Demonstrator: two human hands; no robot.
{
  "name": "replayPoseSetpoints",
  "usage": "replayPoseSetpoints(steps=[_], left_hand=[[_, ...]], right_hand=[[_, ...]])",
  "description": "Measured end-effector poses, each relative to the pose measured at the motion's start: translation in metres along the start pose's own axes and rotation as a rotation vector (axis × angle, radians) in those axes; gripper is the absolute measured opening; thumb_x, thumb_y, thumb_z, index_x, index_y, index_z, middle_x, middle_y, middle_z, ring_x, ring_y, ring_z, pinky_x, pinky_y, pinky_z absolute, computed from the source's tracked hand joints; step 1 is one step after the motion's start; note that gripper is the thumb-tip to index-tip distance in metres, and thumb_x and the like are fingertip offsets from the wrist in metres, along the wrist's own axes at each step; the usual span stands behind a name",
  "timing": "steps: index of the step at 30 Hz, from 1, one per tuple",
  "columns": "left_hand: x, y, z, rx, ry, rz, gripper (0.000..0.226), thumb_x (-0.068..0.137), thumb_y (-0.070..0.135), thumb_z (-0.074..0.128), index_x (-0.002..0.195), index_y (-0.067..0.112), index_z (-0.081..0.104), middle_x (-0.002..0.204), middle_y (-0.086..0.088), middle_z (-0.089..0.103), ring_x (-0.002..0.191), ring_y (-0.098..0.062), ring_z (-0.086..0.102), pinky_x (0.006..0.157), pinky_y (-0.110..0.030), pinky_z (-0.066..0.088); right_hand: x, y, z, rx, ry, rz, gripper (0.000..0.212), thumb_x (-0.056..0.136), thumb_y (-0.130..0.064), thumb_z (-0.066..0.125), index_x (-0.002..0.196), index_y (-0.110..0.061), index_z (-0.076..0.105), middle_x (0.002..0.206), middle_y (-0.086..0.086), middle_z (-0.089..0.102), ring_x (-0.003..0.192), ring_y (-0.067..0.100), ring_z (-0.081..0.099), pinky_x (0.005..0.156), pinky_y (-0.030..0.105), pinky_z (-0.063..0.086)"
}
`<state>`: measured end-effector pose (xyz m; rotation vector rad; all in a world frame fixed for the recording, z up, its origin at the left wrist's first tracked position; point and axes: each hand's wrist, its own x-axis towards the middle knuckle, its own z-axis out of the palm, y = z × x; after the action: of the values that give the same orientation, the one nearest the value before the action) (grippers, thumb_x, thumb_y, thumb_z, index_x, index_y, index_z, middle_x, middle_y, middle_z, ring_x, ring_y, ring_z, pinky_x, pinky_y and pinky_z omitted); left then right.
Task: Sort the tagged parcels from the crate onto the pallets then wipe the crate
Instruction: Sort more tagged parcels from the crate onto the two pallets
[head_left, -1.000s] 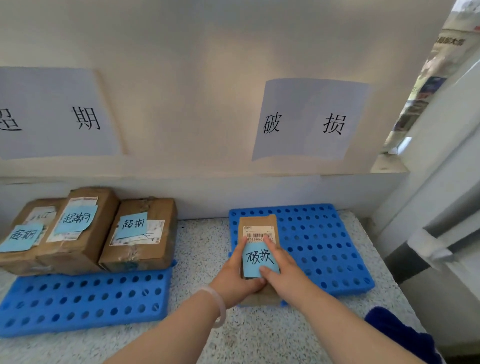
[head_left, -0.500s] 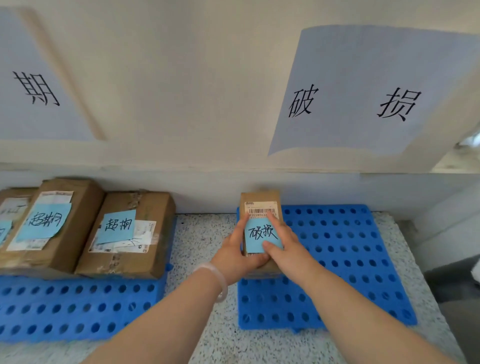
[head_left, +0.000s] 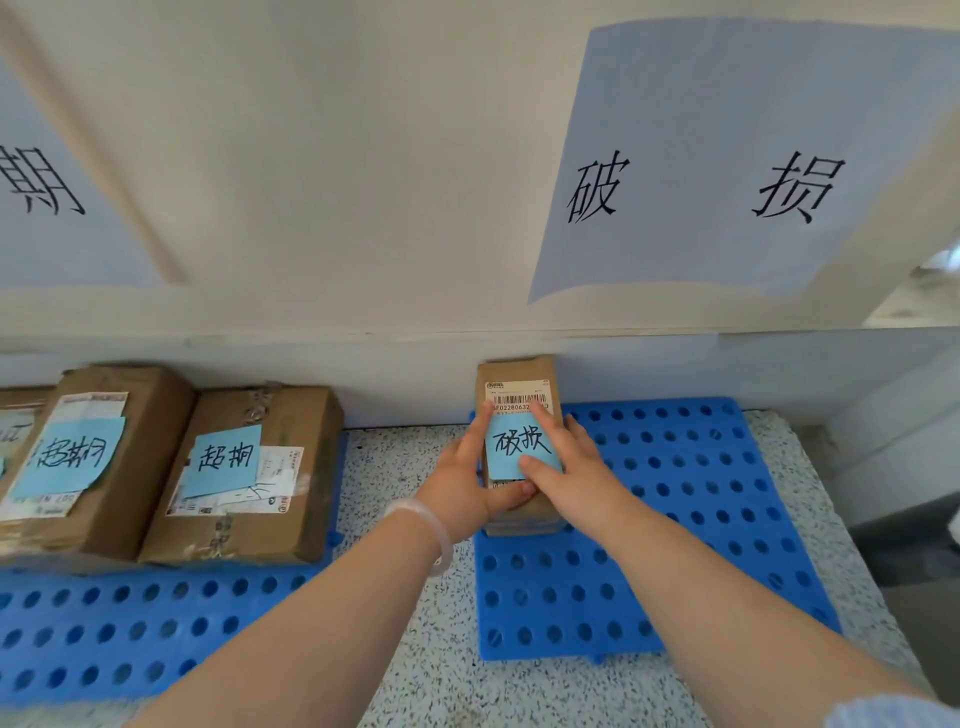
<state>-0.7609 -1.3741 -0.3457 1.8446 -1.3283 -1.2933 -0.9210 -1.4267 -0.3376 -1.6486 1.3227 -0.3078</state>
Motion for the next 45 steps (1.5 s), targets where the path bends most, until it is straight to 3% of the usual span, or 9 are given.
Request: replayPoseSetpoints(steps=[3, 4, 8, 12, 18, 23, 32, 39, 45], left_hand=[[-0.01, 0.005, -0.002, 0.151, 0.011, 0.014, 0.104, 0.08, 0.058, 0.07, 0.153, 0.049, -0.004, 0.157, -0.001, 0.022, 0.142, -0.024, 0.031, 0.111, -0.036, 0.033], [-0.015, 0.008, -0.002, 0.212, 0.024, 0.026, 0.104, 0.081, 0.06, 0.068, 0.154, 0.046, -0.005, 0.161, -0.001, 0.016, 0.145, -0.025, 0.025, 0.112, -0.039, 0.031], [-0.046, 0.015, -0.002, 0.439, 0.049, 0.053, 0.102, 0.082, 0.064, 0.063, 0.153, 0.047, -0.009, 0.165, 0.0, -0.004, 0.152, -0.028, 0.004, 0.119, -0.049, 0.017], [-0.088, 0.023, 0.01, 0.703, 0.11, 0.208, 0.101, 0.083, 0.068, 0.058, 0.151, 0.048, -0.014, 0.164, 0.002, -0.012, 0.151, -0.026, 0.001, 0.122, -0.048, 0.013], [-0.147, 0.029, 0.057, 0.901, 0.08, 0.431, 0.102, 0.083, 0.07, 0.055, 0.149, 0.047, -0.018, 0.165, 0.0, -0.007, 0.152, -0.023, 0.0, 0.122, -0.049, 0.004], [-0.188, 0.034, 0.11, 0.914, -0.029, 0.549, 0.099, 0.084, 0.071, 0.054, 0.149, 0.049, -0.018, 0.165, 0.004, -0.013, 0.152, -0.021, -0.005, 0.122, -0.05, 0.001], [-0.28, 0.071, 0.217, 0.928, -0.208, 0.867, 0.095, 0.085, 0.069, 0.054, 0.152, 0.047, -0.009, 0.165, 0.006, -0.005, 0.152, -0.021, 0.001, 0.122, -0.052, 0.005], [-0.364, 0.101, 0.297, 0.946, -0.27, 1.062, 0.092, 0.087, 0.067, 0.053, 0.151, 0.049, -0.011, 0.165, 0.005, -0.001, 0.151, -0.023, 0.005, 0.122, -0.052, 0.01], [-0.462, 0.102, 0.39, 0.932, -0.414, 1.15, 0.095, 0.086, 0.063, 0.057, 0.151, 0.05, -0.011, 0.165, 0.004, 0.0, 0.152, -0.023, 0.003, 0.122, -0.051, 0.009]], right_hand=[[-0.02, -0.003, -0.007, -0.011, 0.039, -0.001, 0.066, 0.097, -0.04, 0.055, 0.15, -0.051, 0.017, 0.163, -0.007, -0.001, 0.149, 0.015, 0.005, 0.117, 0.035, 0.019], [-0.03, -0.002, -0.009, -0.026, 0.052, -0.017, 0.067, 0.097, -0.039, 0.055, 0.15, -0.05, 0.016, 0.163, -0.01, -0.001, 0.149, 0.013, 0.003, 0.117, 0.035, 0.016], [-0.075, 0.006, -0.016, -0.174, 0.059, -0.068, 0.081, 0.089, -0.043, 0.064, 0.147, -0.059, 0.009, 0.161, -0.02, -0.003, 0.15, 0.011, 0.0, 0.121, 0.044, 0.016], [-0.132, 0.012, -0.009, -0.43, 0.105, -0.097, 0.092, 0.081, -0.06, 0.065, 0.15, -0.053, 0.004, 0.162, -0.018, -0.007, 0.15, 0.012, -0.001, 0.121, 0.04, 0.011], [-0.221, 0.029, 0.011, -0.603, 0.231, -0.092, 0.093, 0.079, -0.07, 0.058, 0.153, -0.046, 0.006, 0.162, -0.014, -0.009, 0.15, 0.013, -0.005, 0.12, 0.036, 0.002], [-0.3, 0.054, 0.018, -0.639, 0.337, 0.051, 0.095, 0.081, -0.071, 0.056, 0.153, -0.043, 0.0, 0.162, -0.01, -0.015, 0.149, 0.013, -0.012, 0.118, 0.033, -0.007], [-0.448, 0.098, 0.014, -0.633, 0.525, 0.276, 0.095, 0.082, -0.069, 0.056, 0.154, -0.038, 0.001, 0.163, -0.005, -0.011, 0.15, 0.015, -0.01, 0.118, 0.035, -0.01], [-0.563, 0.129, 0.005, -0.559, 0.684, 0.35, 0.093, 0.081, -0.065, 0.061, 0.153, -0.041, 0.009, 0.164, -0.005, -0.001, 0.15, 0.015, -0.005, 0.12, 0.037, -0.005], [-0.704, 0.176, 0.014, -0.474, 0.779, 0.542, 0.089, 0.082, -0.063, 0.062, 0.152, -0.042, 0.011, 0.163, -0.01, -0.004, 0.15, 0.014, -0.005, 0.121, 0.039, -0.002]])
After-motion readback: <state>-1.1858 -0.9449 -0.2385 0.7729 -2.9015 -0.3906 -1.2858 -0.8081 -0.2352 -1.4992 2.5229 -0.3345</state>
